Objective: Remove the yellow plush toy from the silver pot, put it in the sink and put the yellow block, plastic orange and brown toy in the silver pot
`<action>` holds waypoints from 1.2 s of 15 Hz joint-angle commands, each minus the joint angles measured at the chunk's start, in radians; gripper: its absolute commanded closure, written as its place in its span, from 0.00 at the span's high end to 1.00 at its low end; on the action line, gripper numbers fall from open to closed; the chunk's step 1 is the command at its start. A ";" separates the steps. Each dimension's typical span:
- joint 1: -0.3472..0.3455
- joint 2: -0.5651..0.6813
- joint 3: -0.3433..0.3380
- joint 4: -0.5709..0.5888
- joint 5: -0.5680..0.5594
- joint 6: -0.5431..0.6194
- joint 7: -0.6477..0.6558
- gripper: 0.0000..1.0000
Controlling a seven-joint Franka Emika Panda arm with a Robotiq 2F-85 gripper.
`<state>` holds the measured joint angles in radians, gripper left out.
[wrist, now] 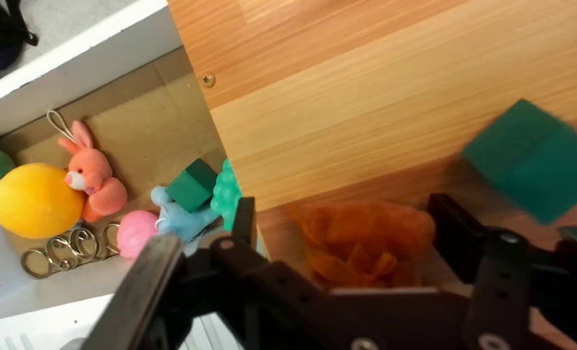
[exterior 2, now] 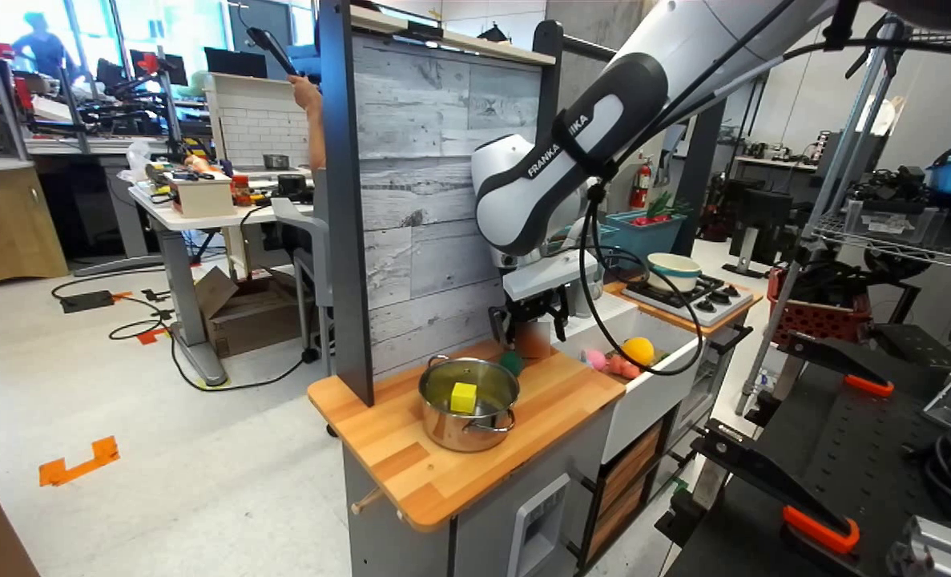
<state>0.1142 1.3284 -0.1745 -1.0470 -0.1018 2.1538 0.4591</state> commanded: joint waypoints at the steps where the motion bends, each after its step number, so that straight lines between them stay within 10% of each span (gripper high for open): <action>1: 0.019 0.072 -0.029 0.113 -0.025 -0.058 0.009 0.58; 8: 0.053 0.029 -0.053 0.092 -0.037 -0.006 0.045 0.03; 18: 0.157 -0.332 -0.029 -0.388 -0.070 0.352 0.039 0.00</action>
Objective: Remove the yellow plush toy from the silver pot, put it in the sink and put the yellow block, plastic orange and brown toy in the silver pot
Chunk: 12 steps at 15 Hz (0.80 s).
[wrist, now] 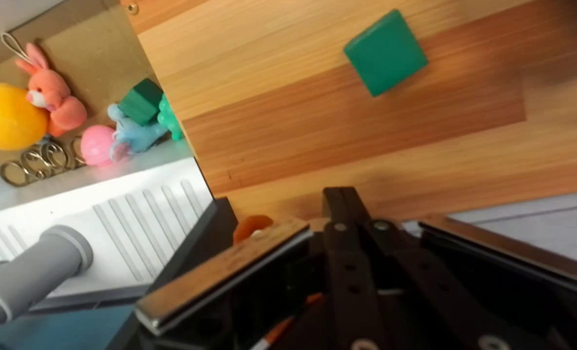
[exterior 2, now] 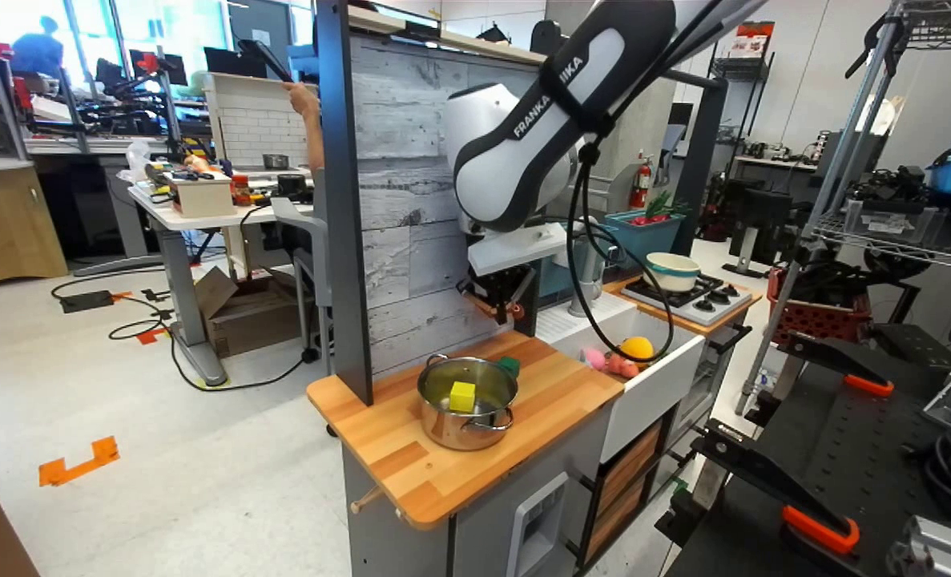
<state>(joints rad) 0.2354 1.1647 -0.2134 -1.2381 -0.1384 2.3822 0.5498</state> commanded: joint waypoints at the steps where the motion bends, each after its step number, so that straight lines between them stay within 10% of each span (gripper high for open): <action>1: 0.046 -0.206 0.017 -0.240 -0.035 0.157 -0.069 0.00; 12: 0.129 -0.604 0.105 -0.796 -0.074 0.344 -0.196 0.00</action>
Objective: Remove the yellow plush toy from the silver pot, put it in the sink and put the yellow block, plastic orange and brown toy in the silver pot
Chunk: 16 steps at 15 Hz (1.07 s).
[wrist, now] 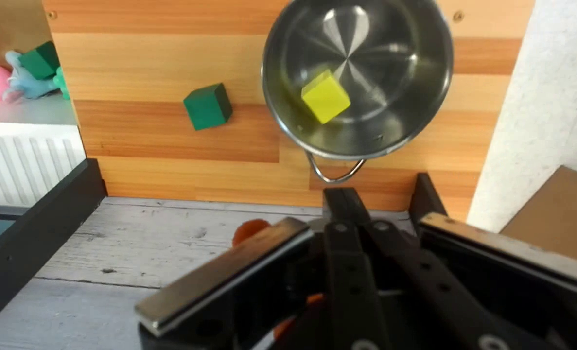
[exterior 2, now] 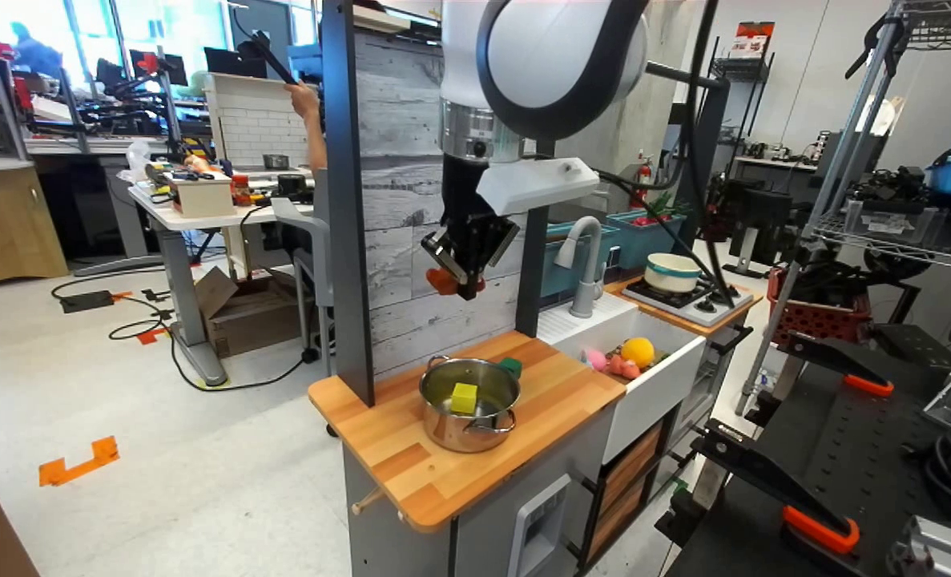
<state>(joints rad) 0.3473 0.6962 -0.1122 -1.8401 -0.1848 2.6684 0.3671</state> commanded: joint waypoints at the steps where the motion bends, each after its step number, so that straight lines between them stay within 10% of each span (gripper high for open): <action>1: 0.019 -0.172 0.009 -0.243 -0.030 0.052 -0.010 0.00; 7: -0.004 -0.300 0.035 -0.424 -0.035 0.033 -0.022 0.00; 16: -0.028 -0.276 0.013 -0.367 -0.122 0.062 -0.024 0.00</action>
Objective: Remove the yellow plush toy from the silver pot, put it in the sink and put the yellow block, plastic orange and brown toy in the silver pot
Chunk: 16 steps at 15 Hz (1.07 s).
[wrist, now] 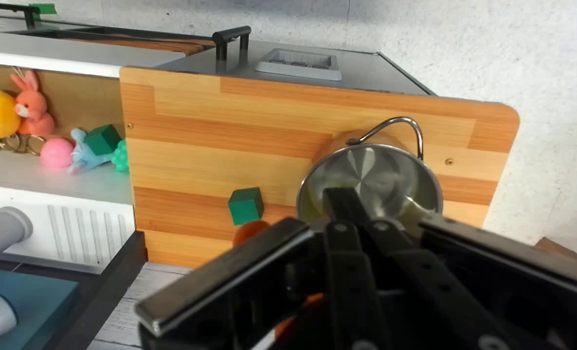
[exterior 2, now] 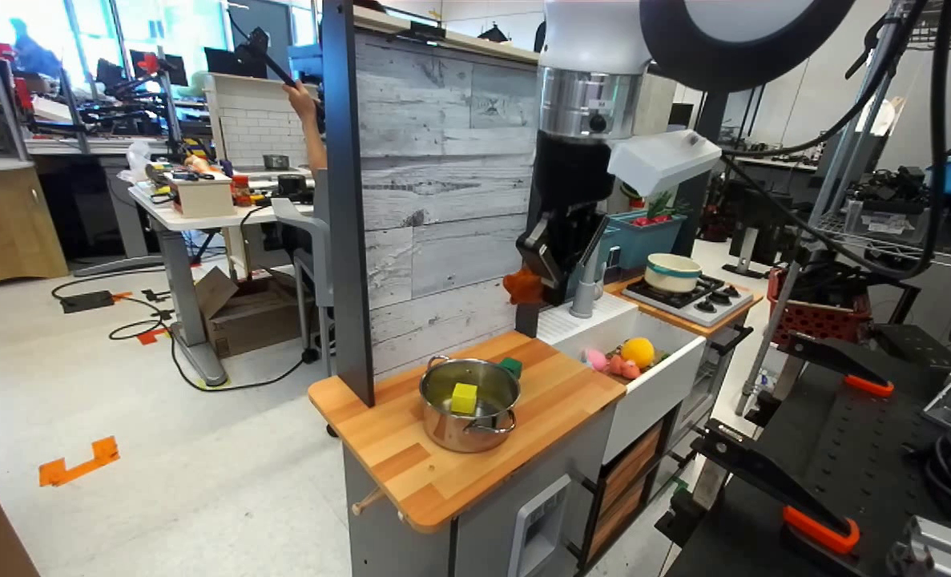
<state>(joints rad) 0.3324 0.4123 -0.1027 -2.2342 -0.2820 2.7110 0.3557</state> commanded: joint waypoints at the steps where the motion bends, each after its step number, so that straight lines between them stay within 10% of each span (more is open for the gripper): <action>1: -0.015 0.013 0.006 0.036 -0.027 0.017 -0.014 0.00; 16: -0.001 0.063 0.014 0.102 -0.056 -0.013 -0.075 0.00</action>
<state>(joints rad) 0.3288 0.4533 -0.0892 -2.1661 -0.3077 2.7107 0.2862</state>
